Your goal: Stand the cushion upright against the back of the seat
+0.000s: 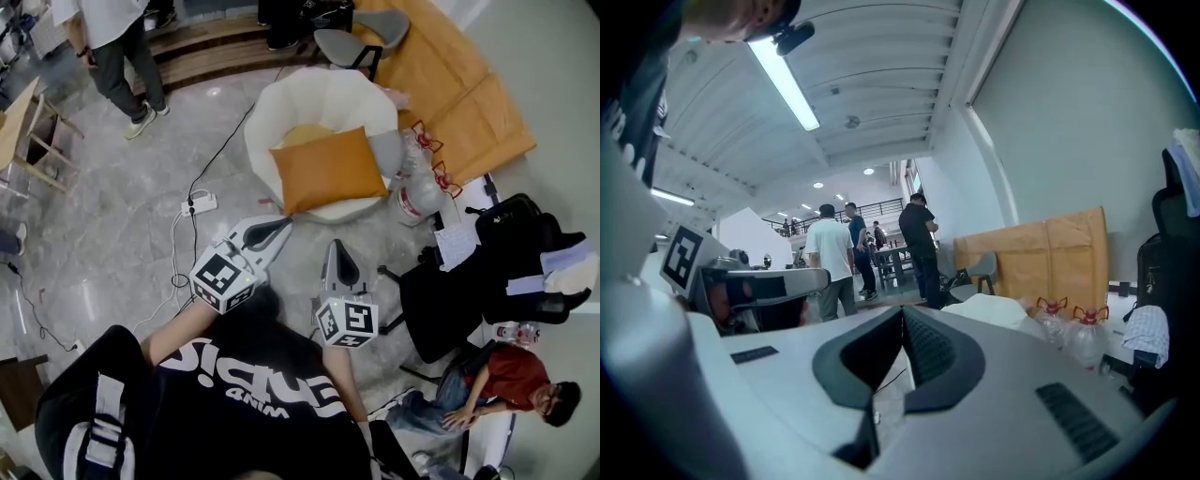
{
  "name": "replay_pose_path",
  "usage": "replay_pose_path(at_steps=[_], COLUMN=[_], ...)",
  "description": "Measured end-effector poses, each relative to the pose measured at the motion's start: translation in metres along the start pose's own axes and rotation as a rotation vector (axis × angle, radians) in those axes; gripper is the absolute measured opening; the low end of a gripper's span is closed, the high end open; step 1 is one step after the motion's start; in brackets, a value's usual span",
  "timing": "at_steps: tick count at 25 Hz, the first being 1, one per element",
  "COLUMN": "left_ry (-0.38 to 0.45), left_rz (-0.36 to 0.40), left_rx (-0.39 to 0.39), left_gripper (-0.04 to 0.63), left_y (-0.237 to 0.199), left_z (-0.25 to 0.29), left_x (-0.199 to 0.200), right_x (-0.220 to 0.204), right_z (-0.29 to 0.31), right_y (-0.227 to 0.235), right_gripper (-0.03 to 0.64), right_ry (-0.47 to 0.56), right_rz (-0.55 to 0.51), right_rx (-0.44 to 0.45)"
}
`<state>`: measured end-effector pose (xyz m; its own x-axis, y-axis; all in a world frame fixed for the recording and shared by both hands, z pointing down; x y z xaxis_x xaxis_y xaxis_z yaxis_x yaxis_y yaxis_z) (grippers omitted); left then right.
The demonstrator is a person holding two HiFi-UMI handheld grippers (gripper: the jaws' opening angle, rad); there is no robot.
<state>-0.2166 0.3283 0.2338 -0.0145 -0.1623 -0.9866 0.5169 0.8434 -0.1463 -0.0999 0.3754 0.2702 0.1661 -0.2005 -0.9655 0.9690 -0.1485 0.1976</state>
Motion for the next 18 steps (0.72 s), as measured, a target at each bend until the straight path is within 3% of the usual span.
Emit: replay_pose_path(at_steps=[5,10,18], left_ry=[-0.009,-0.019,-0.046], left_rz=[0.030,0.045,0.054], left_rx=[0.006,-0.003,-0.081], left_gripper=[0.008,0.008,0.016], left_y=[-0.040,-0.064,-0.077], left_z=[0.020,0.038,0.065], left_x=[0.004,0.019,0.016], right_x=[0.012,0.025,0.034], right_z=[0.040,0.062,0.078], right_y=[-0.004,0.003,0.026], right_gripper=[0.023,0.023,0.023], right_ry=[0.010,0.014,0.013], right_rz=[-0.027,-0.038,-0.034], right_rx=[0.009,-0.041,-0.120])
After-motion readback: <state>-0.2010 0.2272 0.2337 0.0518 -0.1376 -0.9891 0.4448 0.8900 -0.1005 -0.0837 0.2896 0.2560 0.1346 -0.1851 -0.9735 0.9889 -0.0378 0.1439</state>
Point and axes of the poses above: the fingertips, and each gripper's own axes: z forward along the fingers, y to its right, x out of its top, the point moved 3 cm from there along -z, backward along the fingers, and after that the axes turned 1 degree about x, right-handed, at the moved point
